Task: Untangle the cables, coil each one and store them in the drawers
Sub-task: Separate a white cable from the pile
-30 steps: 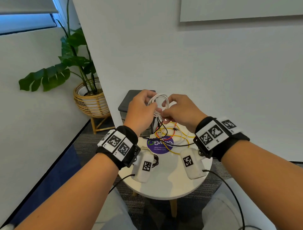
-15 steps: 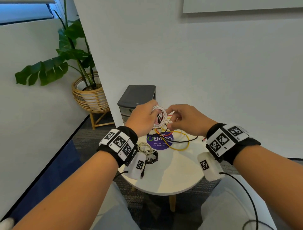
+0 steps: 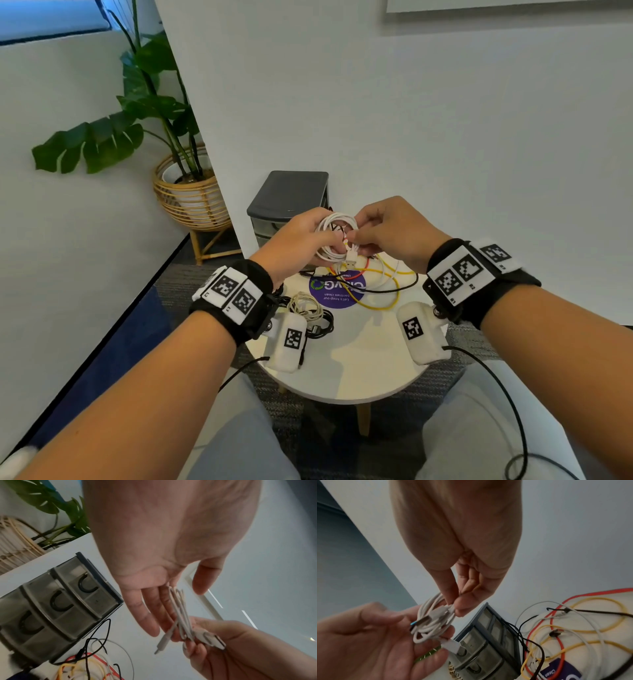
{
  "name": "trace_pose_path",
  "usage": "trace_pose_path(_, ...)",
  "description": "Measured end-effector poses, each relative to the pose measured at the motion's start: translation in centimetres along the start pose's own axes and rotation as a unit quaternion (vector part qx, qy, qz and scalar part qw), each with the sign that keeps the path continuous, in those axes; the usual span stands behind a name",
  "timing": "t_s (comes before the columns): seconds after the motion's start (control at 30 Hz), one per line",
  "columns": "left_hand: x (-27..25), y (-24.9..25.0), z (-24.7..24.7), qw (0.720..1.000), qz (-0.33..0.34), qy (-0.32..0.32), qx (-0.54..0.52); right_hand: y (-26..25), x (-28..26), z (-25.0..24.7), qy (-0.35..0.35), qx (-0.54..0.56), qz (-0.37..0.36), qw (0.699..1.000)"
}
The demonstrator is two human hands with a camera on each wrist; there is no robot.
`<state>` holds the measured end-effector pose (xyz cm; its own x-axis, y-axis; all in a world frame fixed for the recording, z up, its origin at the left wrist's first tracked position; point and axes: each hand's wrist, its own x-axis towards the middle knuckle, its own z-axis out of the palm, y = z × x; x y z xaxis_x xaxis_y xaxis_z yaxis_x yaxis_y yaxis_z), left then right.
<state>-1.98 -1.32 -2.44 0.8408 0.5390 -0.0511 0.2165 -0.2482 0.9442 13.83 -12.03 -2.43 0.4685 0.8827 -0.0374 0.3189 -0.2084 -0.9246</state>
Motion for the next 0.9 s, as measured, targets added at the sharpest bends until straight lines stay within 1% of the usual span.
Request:
trace_pose_path(0.07, 0.0, 0.1, -0.1, 0.997, -0.025, -0.018, -0.076, 0.1, 0.0, -0.2, 0.009, 0.041, 0.035, 0.998)
trace_pose_path(0.1, 0.0, 0.1, -0.2, 0.995, -0.026, -0.028, -0.095, 0.1, 0.0, -0.3, 0.015, 0.062, 0.05, 0.997)
trace_pose_path(0.13, -0.1, 0.1, -0.2, 0.994, -0.019, -0.038, -0.099, 0.1, -0.1, -0.4, 0.021, 0.079, 0.062, 0.995)
trace_pose_path(0.23, -0.2, 0.0, -0.1, 0.996, 0.021, -0.06, -0.066, 0.0, -0.4, -0.8, 0.034, 0.116, 0.085, 0.989)
trace_pose_path(0.27, -0.2, -0.1, 0.1, 0.996, 0.034, -0.056, -0.055, -0.1, -0.5, -0.8, 0.04, 0.129, 0.093, 0.986)
trace_pose_path(0.33, -0.2, -0.2, 0.3, 0.998, 0.052, -0.028, -0.036, -0.4, -0.6, -1.0, 0.056, 0.172, 0.116, 0.977)
trace_pose_path(0.43, 0.1, -0.2, 0.3, 0.998, 0.065, 0.015, -0.007, -1.0, -0.7, -1.3, 0.079, 0.277, 0.161, 0.944)
trace_pose_path(0.5, 0.0, -0.1, 0.2, 0.998, 0.064, 0.019, 0.009, -1.3, -0.7, -1.7, 0.092, 0.326, 0.18, 0.924)
trace_pose_path(0.57, -0.4, 0.2, 0.3, 0.998, 0.062, 0.015, 0.019, -1.5, -0.7, -2.1, 0.102, 0.343, 0.179, 0.916)
trace_pose_path(0.63, -0.8, 0.4, 0.4, 0.997, 0.064, -0.002, 0.033, -1.6, -0.7, -2.3, 0.107, 0.341, 0.169, 0.919)
trace_pose_path(0.7, -1.0, 0.5, 0.4, 0.997, 0.062, -0.025, 0.038, -1.6, -0.9, -2.2, 0.11, 0.316, 0.154, 0.93)
trace_pose_path(0.8, -0.9, 0.4, 0.0, 0.997, 0.049, -0.055, 0.029, -1.5, -1.5, -2.3, 0.105, 0.217, 0.11, 0.964)
trace_pose_path(0.9, -1.1, 0.7, 0.1, 0.995, 0.032, -0.085, -0.035, -1.7, -2.3, -2.1, 0.078, 0.13, 0.073, 0.986)
